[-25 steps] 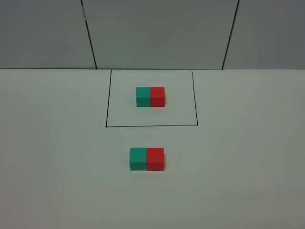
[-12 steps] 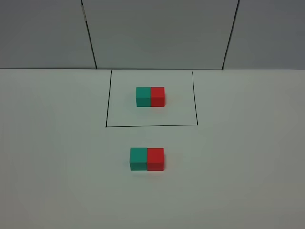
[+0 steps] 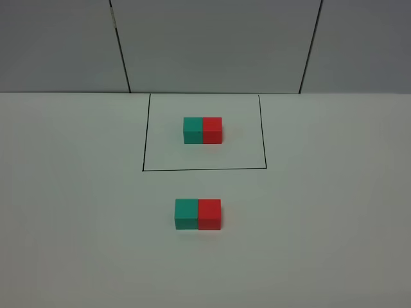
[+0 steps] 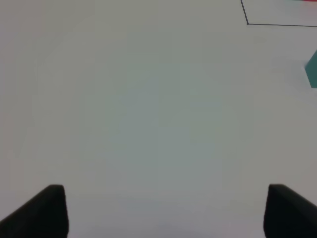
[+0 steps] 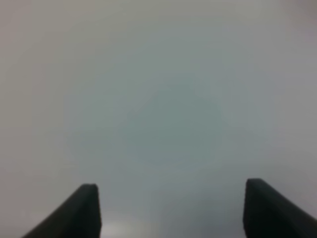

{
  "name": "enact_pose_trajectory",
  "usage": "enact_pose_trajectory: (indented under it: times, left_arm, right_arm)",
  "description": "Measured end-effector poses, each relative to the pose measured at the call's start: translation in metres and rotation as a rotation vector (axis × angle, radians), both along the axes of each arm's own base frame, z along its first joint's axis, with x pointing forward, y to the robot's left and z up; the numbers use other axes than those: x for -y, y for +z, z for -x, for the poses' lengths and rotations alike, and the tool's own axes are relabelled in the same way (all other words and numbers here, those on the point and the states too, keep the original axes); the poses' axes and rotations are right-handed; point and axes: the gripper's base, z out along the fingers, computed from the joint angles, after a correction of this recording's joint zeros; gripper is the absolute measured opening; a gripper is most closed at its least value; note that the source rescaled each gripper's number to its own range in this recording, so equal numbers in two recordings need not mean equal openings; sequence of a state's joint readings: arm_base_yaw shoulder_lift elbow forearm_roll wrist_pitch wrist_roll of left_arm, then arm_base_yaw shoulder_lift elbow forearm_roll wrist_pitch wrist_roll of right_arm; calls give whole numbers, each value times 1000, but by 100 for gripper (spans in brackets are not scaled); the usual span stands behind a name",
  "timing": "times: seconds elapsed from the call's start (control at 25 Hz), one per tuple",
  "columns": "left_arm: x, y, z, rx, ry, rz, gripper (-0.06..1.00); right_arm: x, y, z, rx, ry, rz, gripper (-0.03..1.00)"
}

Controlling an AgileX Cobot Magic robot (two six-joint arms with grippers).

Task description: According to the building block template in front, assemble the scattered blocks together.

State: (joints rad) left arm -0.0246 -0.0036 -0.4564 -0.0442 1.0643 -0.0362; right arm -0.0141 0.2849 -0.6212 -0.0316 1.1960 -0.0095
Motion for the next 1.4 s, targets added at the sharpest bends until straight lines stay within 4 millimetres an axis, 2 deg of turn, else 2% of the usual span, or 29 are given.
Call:
enact_pose_trajectory:
  times: [0.44,0.76,1.12,1.4]
  left_arm:
    - [0,0,0,0,0,0,88]
    - [0,0,0,0,0,0,88]
    - [0,0,0,0,0,0,88]
    - [0,0,0,0,0,0,88]
  right_arm:
    - [1,-17,-3,-52,-24,-14,54]
    - [1,-18,21,100,-8,-7,54]
    - [1,-18,23,120,-8,-4,54]
    - [2,-17,32,206,-14,6,54]
